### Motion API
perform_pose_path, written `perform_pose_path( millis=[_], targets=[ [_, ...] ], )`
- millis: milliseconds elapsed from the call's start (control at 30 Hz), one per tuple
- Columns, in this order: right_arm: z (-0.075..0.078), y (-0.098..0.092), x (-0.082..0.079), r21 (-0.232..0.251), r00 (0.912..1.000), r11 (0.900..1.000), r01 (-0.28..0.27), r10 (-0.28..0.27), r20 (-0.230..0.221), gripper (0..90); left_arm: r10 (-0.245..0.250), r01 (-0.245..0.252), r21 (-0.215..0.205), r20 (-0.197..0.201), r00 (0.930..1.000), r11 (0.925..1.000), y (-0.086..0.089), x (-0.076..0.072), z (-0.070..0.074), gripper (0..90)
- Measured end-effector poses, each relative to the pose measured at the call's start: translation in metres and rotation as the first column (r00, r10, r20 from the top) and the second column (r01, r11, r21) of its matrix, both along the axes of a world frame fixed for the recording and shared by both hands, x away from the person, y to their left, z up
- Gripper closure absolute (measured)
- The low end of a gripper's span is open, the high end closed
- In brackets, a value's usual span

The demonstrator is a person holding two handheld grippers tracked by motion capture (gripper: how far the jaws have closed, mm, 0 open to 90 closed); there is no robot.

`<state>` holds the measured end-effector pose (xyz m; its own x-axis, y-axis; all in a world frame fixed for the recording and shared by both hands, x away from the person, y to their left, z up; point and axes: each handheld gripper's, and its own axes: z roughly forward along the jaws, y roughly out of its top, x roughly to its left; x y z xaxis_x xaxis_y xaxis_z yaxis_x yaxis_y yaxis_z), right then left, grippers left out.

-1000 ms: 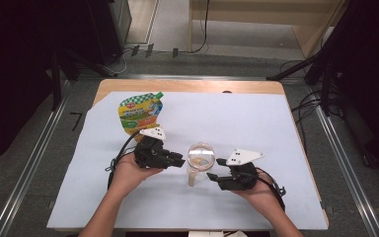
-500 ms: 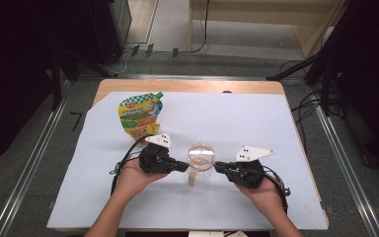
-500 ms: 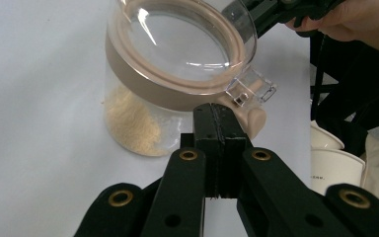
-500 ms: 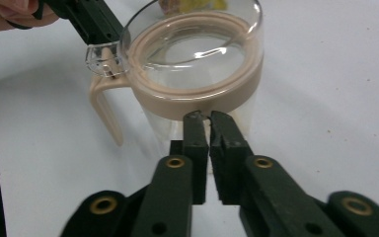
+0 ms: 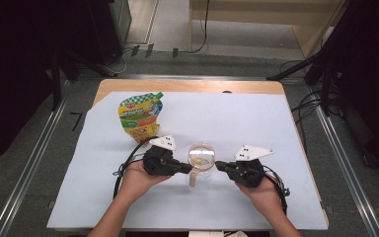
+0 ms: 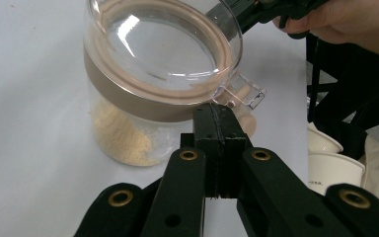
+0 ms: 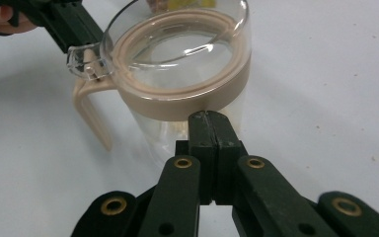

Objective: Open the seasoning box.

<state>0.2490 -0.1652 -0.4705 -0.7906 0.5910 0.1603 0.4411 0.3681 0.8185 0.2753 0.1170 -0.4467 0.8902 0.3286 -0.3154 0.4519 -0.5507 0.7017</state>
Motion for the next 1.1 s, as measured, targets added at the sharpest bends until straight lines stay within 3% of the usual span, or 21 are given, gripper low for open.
perform_pose_path(
  millis=[400, 467, 733, 900, 1033, 1100],
  targets=[
    [-0.003, -0.004, 0.008, -0.005, 0.9988, 0.999, 0.042, -0.042, -0.024, 90.0, -0.021, 0.021, -0.001, -0.013, 0.9997, 0.9998, -0.013, -0.004, -0.001, 90.0],
    [-0.003, -0.005, 0.009, -0.007, 0.9983, 0.998, 0.055, -0.055, -0.020, 90.0, -0.036, 0.036, 0.005, 0.008, 0.9993, 0.9993, -0.021, -0.008, -0.001, 90.0],
    [-0.003, -0.013, 0.011, -0.006, 0.9957, 0.997, 0.078, -0.078, -0.049, 90.0, -0.060, 0.060, -0.024, 0.009, 0.9981, 0.9979, -0.049, -0.018, -0.004, 90.0],
    [0.000, -0.017, 0.006, -0.006, 0.9960, 0.997, 0.082, -0.082, -0.035, 90.0, -0.084, 0.084, -0.019, 0.001, 0.9964, 0.9962, -0.048, -0.016, -0.001, 90.0],
    [0.006, -0.021, -0.004, 0.009, 0.9967, 0.997, 0.076, -0.076, -0.031, 90.0, -0.092, 0.092, -0.054, 0.001, 0.9957, 0.9943, -0.036, -0.015, 0.011, 89.6],
    [0.011, -0.019, -0.015, 0.011, 0.9980, 0.998, 0.059, -0.059, -0.023, 90.0, -0.072, 0.073, -0.065, 0.014, 0.9973, 0.9952, -0.024, -0.014, 0.021, 89.4]
  ],
)
